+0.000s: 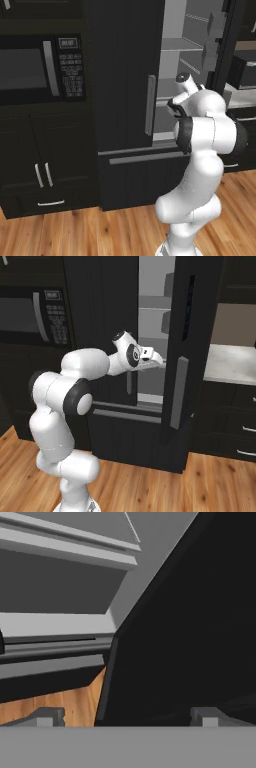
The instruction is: Place one of the steaks on the plate and the other in the bowl. Then place the bowl in the fridge.
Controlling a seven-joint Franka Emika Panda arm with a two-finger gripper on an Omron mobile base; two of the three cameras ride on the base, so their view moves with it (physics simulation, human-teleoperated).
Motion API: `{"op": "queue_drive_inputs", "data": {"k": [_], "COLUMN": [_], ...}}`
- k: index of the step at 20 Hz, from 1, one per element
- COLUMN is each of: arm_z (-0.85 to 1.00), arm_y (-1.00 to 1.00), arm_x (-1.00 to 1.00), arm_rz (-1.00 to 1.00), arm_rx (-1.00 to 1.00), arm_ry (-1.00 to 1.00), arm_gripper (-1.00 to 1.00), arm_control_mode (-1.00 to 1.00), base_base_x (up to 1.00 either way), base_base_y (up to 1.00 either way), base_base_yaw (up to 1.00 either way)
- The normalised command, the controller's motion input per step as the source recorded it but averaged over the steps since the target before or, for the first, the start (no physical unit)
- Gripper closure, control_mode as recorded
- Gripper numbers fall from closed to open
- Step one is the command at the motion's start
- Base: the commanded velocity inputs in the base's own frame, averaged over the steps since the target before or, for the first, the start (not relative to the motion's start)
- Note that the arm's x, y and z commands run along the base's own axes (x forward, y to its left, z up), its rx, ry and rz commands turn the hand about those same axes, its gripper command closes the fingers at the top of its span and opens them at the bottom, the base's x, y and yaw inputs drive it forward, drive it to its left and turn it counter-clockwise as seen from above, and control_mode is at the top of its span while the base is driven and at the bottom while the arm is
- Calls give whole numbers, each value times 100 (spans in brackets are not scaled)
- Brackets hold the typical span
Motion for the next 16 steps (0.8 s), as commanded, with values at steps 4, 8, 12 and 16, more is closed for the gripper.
{"op": "queue_drive_inputs", "data": {"k": [4,8,12,16], "arm_z": [-15,-12,-21,-23], "arm_y": [-35,-59,-98,-100], "arm_x": [87,13,-35,-79], "arm_rz": [0,0,0,0], "arm_rx": [0,0,0,0], "arm_ry": [1,0,0,-2], "arm_gripper": [-100,-100,-100,-100], "arm_control_mode": [-100,-100,-100,-100], "base_base_x": [0,0,0,0], "base_base_y": [0,0,0,0], "base_base_yaw": [0,0,0,0]}}
